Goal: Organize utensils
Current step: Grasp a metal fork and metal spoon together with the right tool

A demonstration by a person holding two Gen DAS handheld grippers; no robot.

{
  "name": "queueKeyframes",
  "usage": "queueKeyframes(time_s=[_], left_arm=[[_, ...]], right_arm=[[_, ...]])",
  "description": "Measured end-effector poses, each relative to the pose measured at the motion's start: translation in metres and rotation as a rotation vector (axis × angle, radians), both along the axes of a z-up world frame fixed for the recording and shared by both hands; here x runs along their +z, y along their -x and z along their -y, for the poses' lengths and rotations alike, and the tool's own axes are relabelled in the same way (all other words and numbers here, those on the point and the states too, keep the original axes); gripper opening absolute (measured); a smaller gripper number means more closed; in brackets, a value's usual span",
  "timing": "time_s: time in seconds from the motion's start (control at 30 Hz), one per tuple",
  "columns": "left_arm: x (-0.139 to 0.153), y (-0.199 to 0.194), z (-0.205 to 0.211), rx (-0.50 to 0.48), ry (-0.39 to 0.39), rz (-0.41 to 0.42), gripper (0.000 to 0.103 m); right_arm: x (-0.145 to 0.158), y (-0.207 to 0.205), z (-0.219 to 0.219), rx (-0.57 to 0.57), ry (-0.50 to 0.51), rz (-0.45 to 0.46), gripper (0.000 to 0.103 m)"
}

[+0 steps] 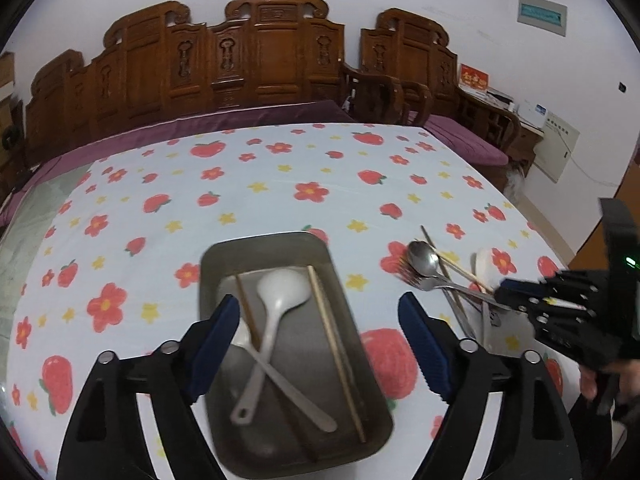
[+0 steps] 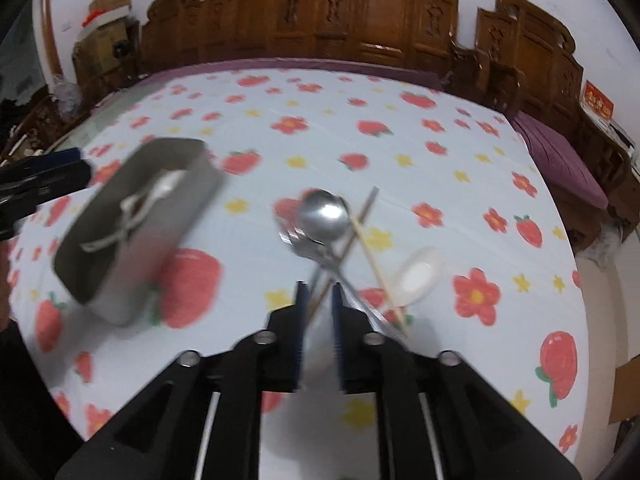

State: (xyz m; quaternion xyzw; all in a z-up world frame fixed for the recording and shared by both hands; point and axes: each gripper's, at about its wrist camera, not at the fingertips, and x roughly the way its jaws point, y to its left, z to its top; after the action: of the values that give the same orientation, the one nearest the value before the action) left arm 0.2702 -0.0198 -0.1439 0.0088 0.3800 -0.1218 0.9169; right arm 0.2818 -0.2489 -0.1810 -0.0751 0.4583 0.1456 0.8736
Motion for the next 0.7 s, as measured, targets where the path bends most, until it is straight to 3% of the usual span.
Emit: queueKeyframes(time_s=[0.23,0.63,0.7], left_arm=[[-0.006,0.011,0.031,-0.064,-0.037,0.012,0.081],[-0.018,0.019,0.058,-0.133,-0.061,-0.011,0.081],[-0.019,0.020,0.058,-0.134,-0.063,-0.010,0.081]], right_arm=[[-0.034,-0.026,0.005,0.038,0.055,-0.065,0.020],[-0.044,-0.049,-0.015,0.086,0.122,-0.123,0.020],[-0.043,-0.047,-0.019,0.099,0.142,-0.121,0.016]])
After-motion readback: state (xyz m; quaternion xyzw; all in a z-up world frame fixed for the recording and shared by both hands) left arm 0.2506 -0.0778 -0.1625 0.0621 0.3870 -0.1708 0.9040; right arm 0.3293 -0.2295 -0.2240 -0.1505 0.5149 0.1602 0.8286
